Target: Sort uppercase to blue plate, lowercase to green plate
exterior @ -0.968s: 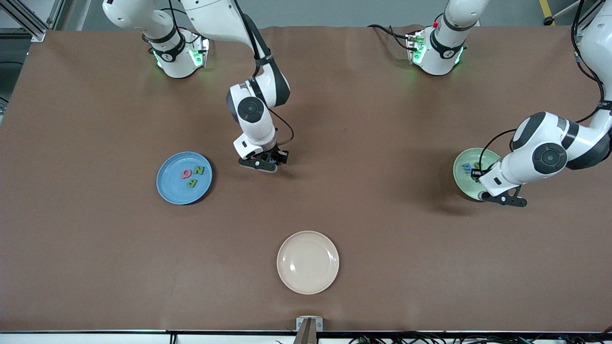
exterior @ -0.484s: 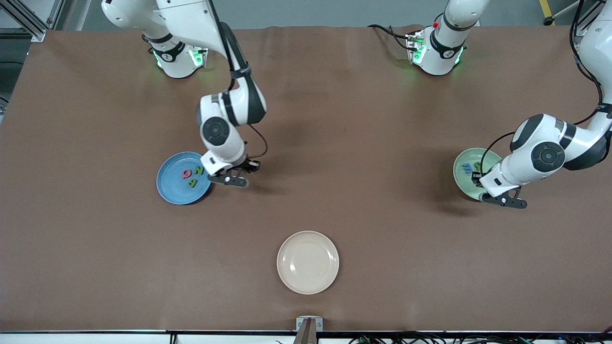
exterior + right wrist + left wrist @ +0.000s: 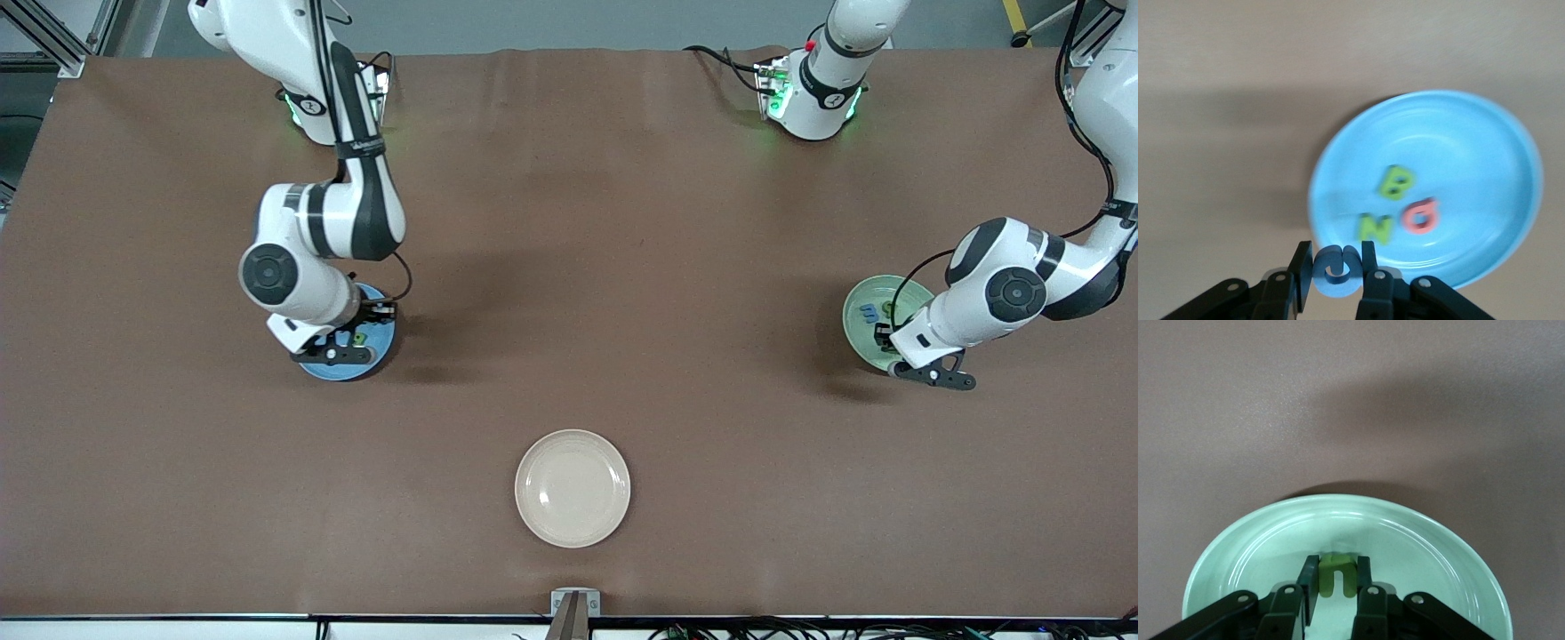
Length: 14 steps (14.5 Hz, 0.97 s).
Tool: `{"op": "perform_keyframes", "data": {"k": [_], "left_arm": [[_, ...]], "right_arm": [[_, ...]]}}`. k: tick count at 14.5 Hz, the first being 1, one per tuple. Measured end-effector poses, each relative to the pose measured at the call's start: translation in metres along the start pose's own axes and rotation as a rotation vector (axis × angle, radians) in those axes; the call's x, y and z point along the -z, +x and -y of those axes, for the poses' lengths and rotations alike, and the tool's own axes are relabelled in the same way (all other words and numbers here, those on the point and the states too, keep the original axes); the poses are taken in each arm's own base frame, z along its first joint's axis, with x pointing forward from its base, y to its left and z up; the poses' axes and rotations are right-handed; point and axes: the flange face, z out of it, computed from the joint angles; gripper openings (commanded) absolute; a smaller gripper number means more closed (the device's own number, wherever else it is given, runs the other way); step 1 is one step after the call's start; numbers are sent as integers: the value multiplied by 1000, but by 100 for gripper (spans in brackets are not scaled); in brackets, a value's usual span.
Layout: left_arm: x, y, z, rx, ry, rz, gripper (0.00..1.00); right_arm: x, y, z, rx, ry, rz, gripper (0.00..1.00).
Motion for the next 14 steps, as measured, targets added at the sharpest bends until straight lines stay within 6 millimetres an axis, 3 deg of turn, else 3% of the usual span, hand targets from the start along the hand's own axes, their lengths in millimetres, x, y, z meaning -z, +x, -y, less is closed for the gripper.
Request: {"op": "perform_keyframes", "data": {"k": [1,2,3,5,9,10,11,13,14], "left_arm": [[0,0,0,-1,0,0,68],[0,0,0,-5,1,0,83],[0,0,0,-15,1,0,91],[0,0,1,-40,1,-2,98],[15,8,-2,-48,-1,-31,99],[23,10,-6,-47,-9,-36,99],[32,12,-10,-45,-16,-37,99],[47,13,-15,-44,-16,-38,99],[51,13,-16,-45,-13,-40,99]], "right_arm": [[-2,0,-18,18,0,6,2],[-6,-1,-33,29,1,16,2],[-12,-3,-45,33,2,29,2],[-22,-6,-59,31,1,43,3],[-37,-12,-73,34,-16,33,5],[-39,-12,-79,40,-17,32,12],[-40,-11,-87,42,-16,32,27],[-40,-10,-104,40,-12,33,100],[-41,-9,-109,39,-10,34,100]]}}
